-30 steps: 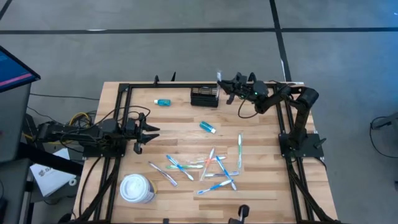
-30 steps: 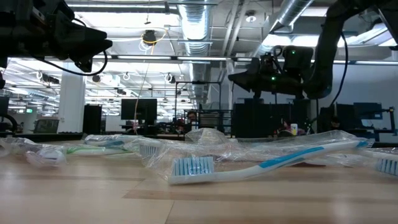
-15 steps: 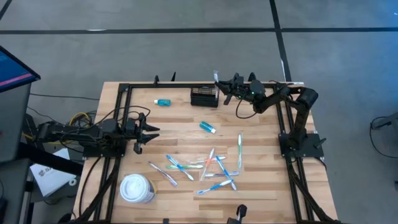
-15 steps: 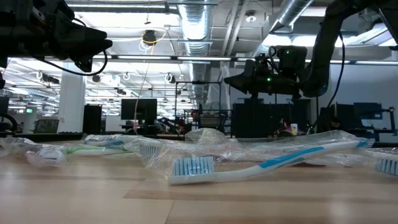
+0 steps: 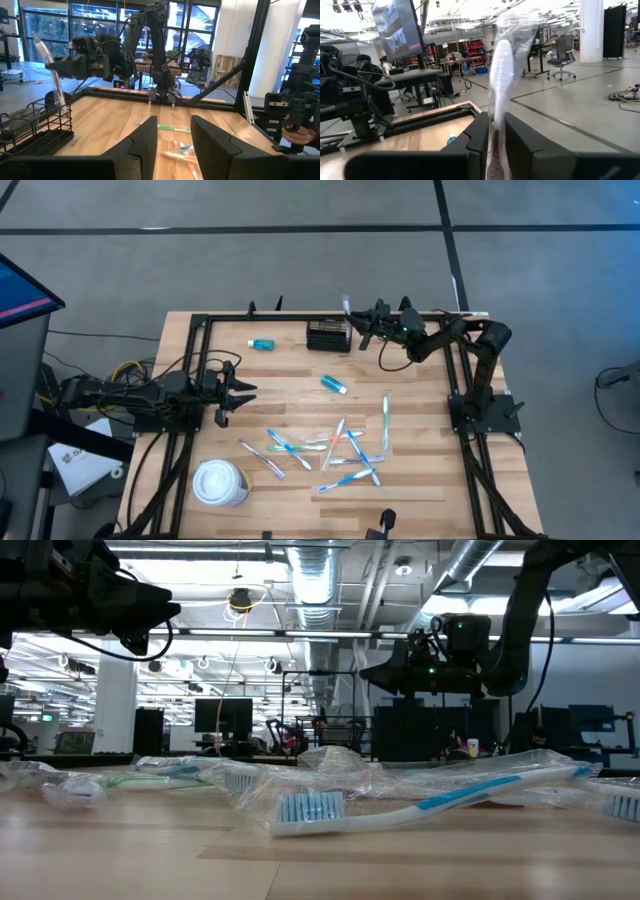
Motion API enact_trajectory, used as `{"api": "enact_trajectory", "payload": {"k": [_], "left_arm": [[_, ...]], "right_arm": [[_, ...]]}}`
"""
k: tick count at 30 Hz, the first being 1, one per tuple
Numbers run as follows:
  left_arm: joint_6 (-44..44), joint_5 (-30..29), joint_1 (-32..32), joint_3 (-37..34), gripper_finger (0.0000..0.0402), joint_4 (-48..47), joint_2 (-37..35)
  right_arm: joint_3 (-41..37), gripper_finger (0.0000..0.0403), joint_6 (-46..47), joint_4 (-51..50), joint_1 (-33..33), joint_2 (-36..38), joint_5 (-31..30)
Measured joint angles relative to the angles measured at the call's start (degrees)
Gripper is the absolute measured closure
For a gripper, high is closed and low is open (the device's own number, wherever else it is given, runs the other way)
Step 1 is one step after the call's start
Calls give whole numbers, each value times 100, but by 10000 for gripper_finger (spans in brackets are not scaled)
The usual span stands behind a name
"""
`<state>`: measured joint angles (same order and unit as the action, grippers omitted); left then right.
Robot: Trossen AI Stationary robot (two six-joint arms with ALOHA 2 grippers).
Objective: Pick & Place toothbrushing station
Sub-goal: Put the purple toothbrush into the mesh organizer
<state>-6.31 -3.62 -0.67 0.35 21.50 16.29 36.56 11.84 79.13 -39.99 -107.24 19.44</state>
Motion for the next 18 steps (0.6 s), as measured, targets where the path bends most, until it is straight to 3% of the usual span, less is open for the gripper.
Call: {"api": "enact_trajectory", "payload": {"k": [18], "left_arm": [[0, 0, 0, 0, 289, 2, 0]], "right_arm": [[0, 347, -28, -117, 79, 0, 25]]}}
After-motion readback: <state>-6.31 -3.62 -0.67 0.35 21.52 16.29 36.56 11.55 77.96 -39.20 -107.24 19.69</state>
